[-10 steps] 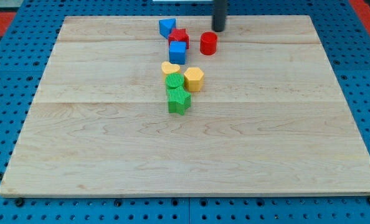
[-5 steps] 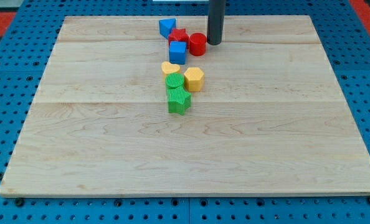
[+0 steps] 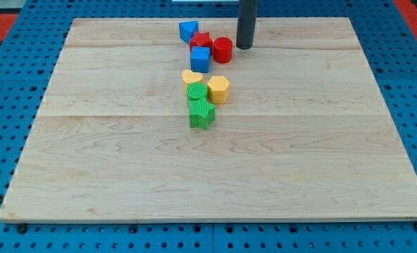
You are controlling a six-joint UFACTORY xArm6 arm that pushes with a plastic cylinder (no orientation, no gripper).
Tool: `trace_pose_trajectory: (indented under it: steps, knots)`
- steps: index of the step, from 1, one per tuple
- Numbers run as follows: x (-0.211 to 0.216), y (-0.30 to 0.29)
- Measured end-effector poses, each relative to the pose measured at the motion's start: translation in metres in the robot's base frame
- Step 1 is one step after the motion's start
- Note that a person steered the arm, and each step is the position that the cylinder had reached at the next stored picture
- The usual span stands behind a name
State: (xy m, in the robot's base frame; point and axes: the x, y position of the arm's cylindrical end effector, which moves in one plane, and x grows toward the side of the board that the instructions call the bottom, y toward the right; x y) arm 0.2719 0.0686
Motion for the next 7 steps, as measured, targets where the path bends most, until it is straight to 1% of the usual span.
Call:
trace_pose_trajectory:
  steps: [1, 2, 3, 4, 6, 7]
  knots:
    - [0.000, 0.005]
    - [-0.028, -0.004]
    - [-0.049, -0.056]
    - [-0.053, -0.124]
    - [-0.057, -0.180]
    - [-0.077, -0.224]
